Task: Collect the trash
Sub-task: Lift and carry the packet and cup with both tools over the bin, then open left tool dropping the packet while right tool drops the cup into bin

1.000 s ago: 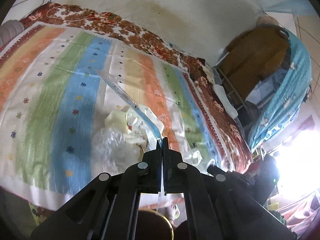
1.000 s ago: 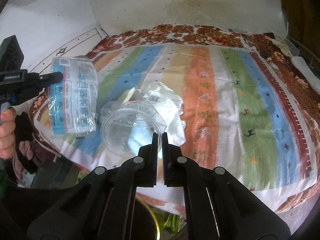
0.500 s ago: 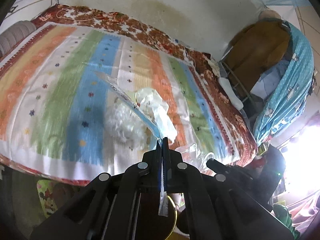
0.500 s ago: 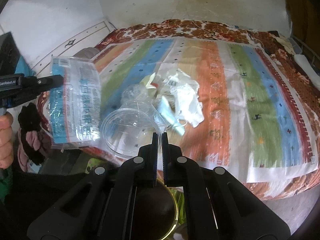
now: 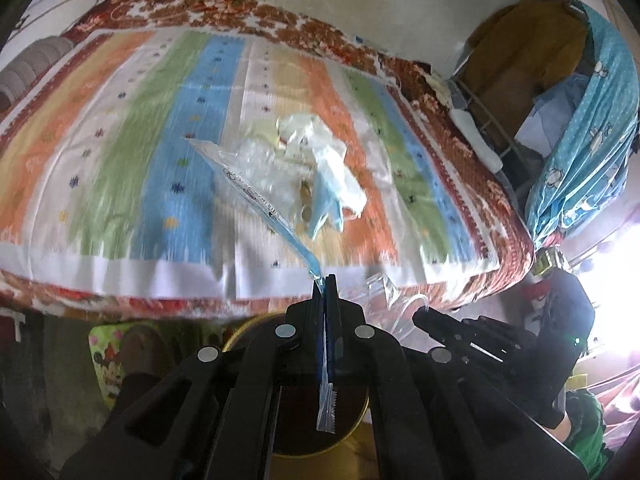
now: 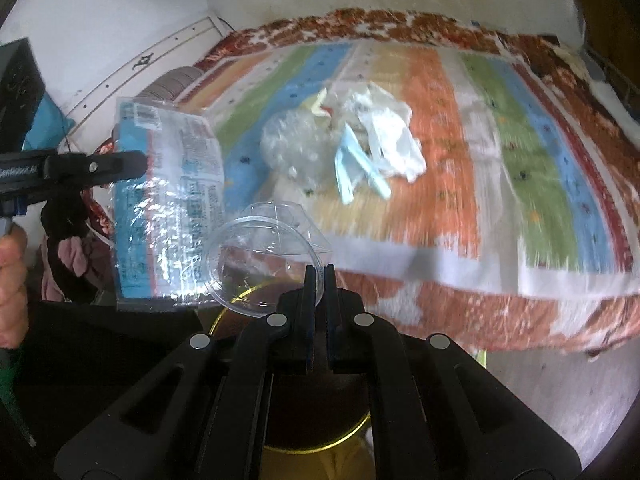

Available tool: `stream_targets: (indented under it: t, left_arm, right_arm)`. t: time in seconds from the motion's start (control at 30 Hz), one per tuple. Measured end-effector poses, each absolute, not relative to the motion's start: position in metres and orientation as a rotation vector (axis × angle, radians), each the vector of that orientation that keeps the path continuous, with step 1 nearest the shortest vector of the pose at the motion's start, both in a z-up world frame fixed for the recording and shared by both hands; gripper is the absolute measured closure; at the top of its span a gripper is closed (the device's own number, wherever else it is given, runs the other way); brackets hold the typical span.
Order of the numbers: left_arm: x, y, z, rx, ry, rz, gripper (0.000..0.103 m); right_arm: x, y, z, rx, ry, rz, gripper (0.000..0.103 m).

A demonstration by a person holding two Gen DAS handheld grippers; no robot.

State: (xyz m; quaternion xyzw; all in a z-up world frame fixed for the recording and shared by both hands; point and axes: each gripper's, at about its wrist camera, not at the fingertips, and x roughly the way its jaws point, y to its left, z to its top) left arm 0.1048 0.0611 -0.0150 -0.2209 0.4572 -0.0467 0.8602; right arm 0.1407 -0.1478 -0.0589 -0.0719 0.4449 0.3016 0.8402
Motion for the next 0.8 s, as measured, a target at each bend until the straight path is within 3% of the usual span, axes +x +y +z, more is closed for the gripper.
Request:
stream_targets:
  t: [0.8]
  left_arm:
    - [0.091,0.006,-0.112,-0.357,1.318,-0.076,0.103]
  right_arm:
    - [0.118,-0.158,-0.149,-0.172,1.232,0.496,0.100]
